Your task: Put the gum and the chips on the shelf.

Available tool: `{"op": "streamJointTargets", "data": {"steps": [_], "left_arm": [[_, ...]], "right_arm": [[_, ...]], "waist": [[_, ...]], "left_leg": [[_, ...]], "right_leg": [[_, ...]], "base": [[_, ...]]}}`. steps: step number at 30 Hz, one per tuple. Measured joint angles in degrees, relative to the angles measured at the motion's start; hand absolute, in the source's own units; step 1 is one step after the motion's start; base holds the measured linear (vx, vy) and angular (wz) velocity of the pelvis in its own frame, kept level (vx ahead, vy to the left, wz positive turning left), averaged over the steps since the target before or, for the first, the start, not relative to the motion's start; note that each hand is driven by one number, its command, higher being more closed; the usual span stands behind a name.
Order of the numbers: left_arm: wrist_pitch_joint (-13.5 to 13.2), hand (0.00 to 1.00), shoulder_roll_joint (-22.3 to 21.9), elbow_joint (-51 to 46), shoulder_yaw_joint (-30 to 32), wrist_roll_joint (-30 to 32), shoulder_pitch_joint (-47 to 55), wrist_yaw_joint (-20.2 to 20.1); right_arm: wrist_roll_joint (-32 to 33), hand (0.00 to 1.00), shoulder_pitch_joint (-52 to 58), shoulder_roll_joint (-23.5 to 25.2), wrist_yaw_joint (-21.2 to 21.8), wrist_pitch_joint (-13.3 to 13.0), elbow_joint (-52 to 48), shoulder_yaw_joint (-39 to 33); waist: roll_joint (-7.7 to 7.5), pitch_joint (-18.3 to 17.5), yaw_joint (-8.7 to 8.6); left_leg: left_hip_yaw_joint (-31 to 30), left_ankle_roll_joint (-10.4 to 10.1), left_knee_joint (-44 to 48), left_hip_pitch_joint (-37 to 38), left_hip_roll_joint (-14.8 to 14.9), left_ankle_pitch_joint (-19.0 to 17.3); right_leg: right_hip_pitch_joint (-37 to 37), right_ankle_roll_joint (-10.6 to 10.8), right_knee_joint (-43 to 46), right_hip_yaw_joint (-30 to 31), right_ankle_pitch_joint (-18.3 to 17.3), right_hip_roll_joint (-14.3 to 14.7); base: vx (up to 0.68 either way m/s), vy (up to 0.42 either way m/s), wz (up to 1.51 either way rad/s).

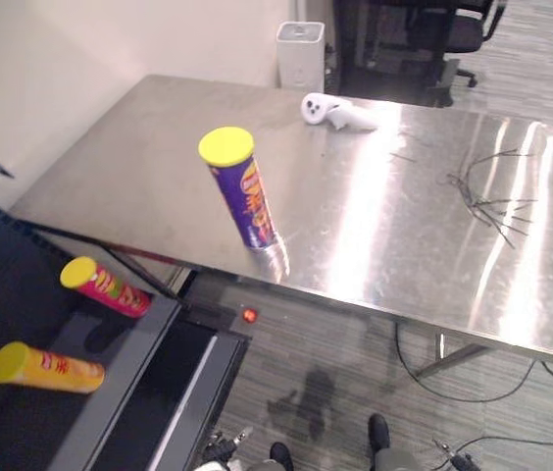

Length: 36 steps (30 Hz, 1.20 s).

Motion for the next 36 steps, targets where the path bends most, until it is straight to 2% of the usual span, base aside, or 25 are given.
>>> {"op": "streamJointTargets", "data": {"steps": [1,4,6,7,10,12,16,18,20,21,23,24,27,30,32,36], "left_arm": [[0.01,0.0,-0.21,-0.05,0.87,0.29,-0.01,-0.01],[0.29,0.0,-0.91,-0.23,4.96,0.34,0.73,-0.04],[0.84,0.0,-0.93,-0.26,6.41,0.34,1.0,-0.05],[0.84,0.0,-0.94,-0.35,8.06,0.33,1.08,-0.21],[0.84,0.0,-0.77,-0.61,8.29,0.33,1.89,-0.3],[0.83,0.0,-0.69,-0.59,8.36,0.31,2.5,-0.32],[0.83,0.0,-0.97,-0.27,7.74,0.33,3.66,-0.55],[0.82,0.0,-0.72,-0.23,6.9,0.34,3.93,-0.61],[0.84,0.0,-0.09,0.06,4.79,0.37,4.3,-0.75],[0.84,0.0,0.2,0.08,3.82,0.39,4.33,-0.82],[0.83,0.0,0.91,-0.03,1.1,1.32,4.36,-1.15],[0.83,0.0,1.29,-0.05,-0.17,2.07,4.36,-1.53],[0.8,0.0,1.93,-0.51,-3.03,2.17,4.27,-2.17],[0.77,0.0,2.38,-1.18,-4.9,2.23,4.08,-2.99],[0.77,0.0,2.51,-1.29,-6.23,2.61,3.32,-3.34],[0.78,0.0,2.64,-2.25,-7.45,2.68,2.8,-4.02]], "right_arm": [[1.27,0.0,-0.04,0.09,-0.23,0.05,0.17,-2.28],[9.46,0.0,-0.6,-0.87,-1.16,0.11,0.68,-20.21],[11.74,0.0,-1.58,-2.9,-1.92,0.14,0.94,-29.41],[14.22,0.0,-2.67,-6.55,-3.54,0.14,0.89,-38.66],[15.74,0.0,-3.77,-12.57,-5.35,0.1,-0.43,-43.37],[15.73,0.0,-5.1,-16.44,-6.66,0.01,-4.22,-42.74],[14.92,0.0,-8.35,-24.11,-10.58,-1.12,-18.46,-34.79],[13.41,0.0,-10.35,-27.24,-12.54,-2.64,-26.19,-30.56],[8.01,0.0,-12.1,-29.28,-14.79,-3.67,-35.15,-22.62],[7.11,0.0,-12.53,-29.65,-14.92,-3.77,-37.32,-20.28],[0.27,0.0,-13.66,-30.59,-14.82,-3.84,-45.26,-11.87],[-3.32,0.0,-14.47,-31.51,-14.02,-4.1,-48.77,-6.82],[-6.94,0.0,-17.5,-32.54,-11.04,-5.42,-51.54,4.34],[-7.41,0.0,-19.18,-32.58,-6.49,-5.39,-51.56,12.68],[-7.4,0.0,-19.88,-32.43,-1.92,-5.29,-51.57,21.0],[-5.2,0.0,-22.54,-30.82,2.57,-5.27,-51.57,30.12]], "waist": [[-0.05,0.0,0.09],[-0.68,-1.44,0.02],[-0.98,-2.2,-0.49],[-1.58,-2.7,-0.71],[-2.35,-4.09,-0.8],[-2.92,-5.01,-1.55],[-2.38,-6.4,-2.3],[-2.37,-6.49,-2.3],[-2.69,-6.8,-2.33],[-2.76,-6.85,-2.32],[-2.88,-6.94,-2.15],[-2.91,-6.99,-2.09],[-3.15,-7.1,-1.9],[-3.05,-7.06,-1.37],[-2.88,-6.96,-0.06],[-2.73,-5.85,1.13]], "left_leg": [[0.18,0.01,-0.18,0.52,-0.04,-0.07],[1.33,0.14,-0.33,2.26,-0.41,-0.86],[1.5,0.47,-0.34,2.35,-0.67,-1.1],[1.98,0.68,-0.36,2.75,-1.03,-1.34],[3.17,0.86,-0.35,3.14,-1.13,-1.74],[3.62,0.95,-0.33,3.59,-1.28,-1.95],[4.94,0.93,0.05,4.1,-1.46,-2.76],[4.97,0.55,0.03,4.1,-1.36,-3.03],[4.85,0.6,0.01,3.65,-1.28,-2.72],[4.81,0.68,0.02,3.61,-1.2,-2.6],[4.51,0.65,0.01,3.57,-1.09,-2.35],[4.25,0.66,0.06,3.29,-1.14,-2.34],[2.16,0.81,0.34,2.13,-1.47,-2.23],[0.1,0.84,1.08,0.76,-1.55,-2.22],[-1.79,0.84,1.23,0.21,-1.55,-2.21],[-3.73,0.93,1.55,-0.4,-1.66,-2.16]], "right_leg": [[0.47,0.02,-0.14,0.18,0.02,0.01],[1.6,0.03,-0.29,0.72,0.02,0.24],[1.58,0.04,-0.29,0.8,0.01,0.05],[1.6,0.05,-0.16,0.94,0.01,-0.26],[1.36,0.16,-0.02,1.44,0.07,-0.47],[1.46,0.19,-0.01,1.76,0.08,-0.61],[1.46,0.34,-0.03,2.39,0.09,-0.82],[1.26,0.38,-0.13,2.27,0.07,-0.78],[0.67,0.45,-0.08,2.25,0.15,-0.59],[0.63,0.45,-0.09,2.23,0.16,-0.53],[0.66,0.51,-0.19,2.02,0.21,-0.43],[0.56,0.59,-0.27,1.83,0.28,-0.43],[0.48,0.84,-0.69,0.41,0.45,-0.62],[0.49,1.03,-1.04,-1.17,0.6,-0.95],[0.63,1.09,-1.02,-2.19,0.65,-1.03],[1.03,1.24,-0.94,-4.18,0.78,-1.32]], "base": [[0.07,0.02,-0.19],[0.05,0.019,-0.17],[0.02,0.014,-0.12],[0.0,0.019,-0.14],[-0.02,0.011,-0.18],[-0.02,-0.005,-0.16],[-0.05,-0.012,-0.17],[-0.05,-0.039,-0.01],[-0.02,-0.058,0.0],[-0.01,-0.056,0.01],[0.0,-0.05,0.04],[0.0,-0.041,0.08],[0.01,-0.033,0.22],[0.01,-0.041,0.26],[0.03,-0.042,0.19],[-0.01,-0.022,0.21]]}}
